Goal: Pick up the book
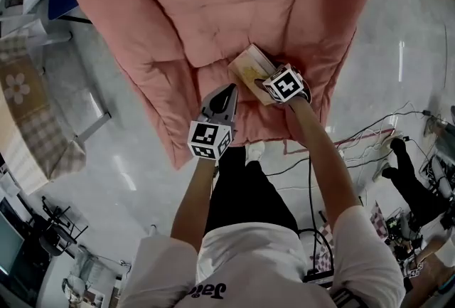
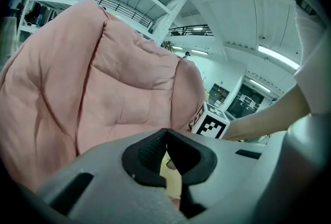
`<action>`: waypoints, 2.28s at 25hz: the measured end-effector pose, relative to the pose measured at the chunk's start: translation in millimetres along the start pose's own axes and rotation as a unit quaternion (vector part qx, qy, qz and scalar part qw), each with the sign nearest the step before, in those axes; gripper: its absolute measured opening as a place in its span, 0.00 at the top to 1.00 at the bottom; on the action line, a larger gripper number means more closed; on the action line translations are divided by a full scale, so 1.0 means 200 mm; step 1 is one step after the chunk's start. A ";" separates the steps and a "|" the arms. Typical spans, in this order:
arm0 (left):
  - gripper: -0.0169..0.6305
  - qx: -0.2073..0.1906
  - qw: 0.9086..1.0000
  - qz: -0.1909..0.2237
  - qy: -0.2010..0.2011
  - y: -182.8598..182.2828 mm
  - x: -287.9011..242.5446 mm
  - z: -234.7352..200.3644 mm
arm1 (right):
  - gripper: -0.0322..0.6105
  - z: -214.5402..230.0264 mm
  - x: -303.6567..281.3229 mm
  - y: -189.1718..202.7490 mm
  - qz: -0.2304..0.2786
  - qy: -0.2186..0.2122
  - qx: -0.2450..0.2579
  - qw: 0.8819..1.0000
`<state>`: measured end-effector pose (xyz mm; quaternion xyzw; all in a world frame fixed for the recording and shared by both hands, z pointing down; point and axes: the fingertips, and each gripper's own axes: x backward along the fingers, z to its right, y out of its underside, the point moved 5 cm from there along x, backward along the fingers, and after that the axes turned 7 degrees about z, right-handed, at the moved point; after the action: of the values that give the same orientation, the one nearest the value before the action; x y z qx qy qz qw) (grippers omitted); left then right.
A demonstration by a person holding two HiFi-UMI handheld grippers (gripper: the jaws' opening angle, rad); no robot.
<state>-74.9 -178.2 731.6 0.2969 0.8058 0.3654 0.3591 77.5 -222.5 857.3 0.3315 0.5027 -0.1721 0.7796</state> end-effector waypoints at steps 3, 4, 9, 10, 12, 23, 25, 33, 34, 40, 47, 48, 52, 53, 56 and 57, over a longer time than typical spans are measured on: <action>0.95 0.005 1.000 -0.003 0.002 0.01 -0.01 -0.03 | 0.37 0.04 -0.11 0.01 -0.028 -0.009 -0.002 1.000; 0.95 0.006 1.000 -0.003 0.003 0.01 -0.02 -0.03 | 0.37 0.05 -0.13 0.02 -0.038 -0.012 -0.001 0.999; 0.95 0.017 1.000 0.002 0.001 0.03 0.00 -0.03 | 0.37 0.02 -0.23 0.07 -0.076 -0.050 0.000 0.996; 0.95 0.018 1.000 0.002 -0.001 0.04 0.01 -0.03 | 0.37 0.01 -0.25 0.08 -0.078 -0.054 -0.004 0.995; 0.95 0.021 1.000 0.000 -0.003 0.06 0.02 -0.03 | 0.37 -0.01 -0.28 0.11 -0.079 -0.056 -0.016 0.995; 0.95 0.006 1.000 -0.009 -0.020 0.06 0.10 -0.06 | 0.58 -0.05 -0.25 0.19 -0.034 -0.035 -0.068 0.996; 0.95 0.004 1.000 -0.007 -0.024 0.04 0.12 -0.06 | 0.59 -0.08 -0.22 0.19 -0.022 -0.035 -0.077 0.996; 0.95 0.039 0.998 0.023 -0.032 -0.05 0.22 0.02 | 0.60 -0.20 0.04 0.18 0.062 -0.045 -0.140 0.987; 0.95 0.042 0.998 0.027 -0.033 -0.07 0.23 0.03 | 0.60 -0.21 0.08 0.17 0.079 -0.047 -0.145 0.985; 0.95 0.033 0.998 0.045 -0.035 -0.18 0.37 0.17 | 0.60 -0.30 0.46 0.08 0.167 -0.034 -0.158 0.973; 0.95 0.013 0.996 0.075 -0.051 -0.35 0.53 0.38 | 0.60 -0.43 0.98 0.06 0.275 0.008 -0.167 0.947; 0.95 0.006 0.996 0.078 -0.051 -0.38 0.56 0.42 | 0.60 -0.45 1.05 0.06 0.290 0.016 -0.167 0.942; 0.95 -0.028 0.994 0.093 -0.049 -0.49 0.65 0.60 | 0.60 -0.56 1.36 0.04 0.351 0.054 -0.160 0.921; 0.95 -0.036 0.993 0.099 -0.050 -0.52 0.68 0.65 | 0.60 -0.60 1.44 0.03 0.365 0.062 -0.155 0.916; 0.95 -0.053 0.990 0.119 -0.051 -0.61 0.77 0.81 | 0.60 -0.71 1.67 0.04 0.404 0.087 -0.132 0.901; 0.95 -0.057 0.989 0.125 -0.050 -0.63 0.80 0.85 | 0.60 -0.74 1.74 0.05 0.415 0.097 -0.121 0.896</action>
<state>-56.9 -65.8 490.9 0.3921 0.7215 0.4371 0.3669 135.4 -90.5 506.6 0.4284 0.4091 0.2622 0.7618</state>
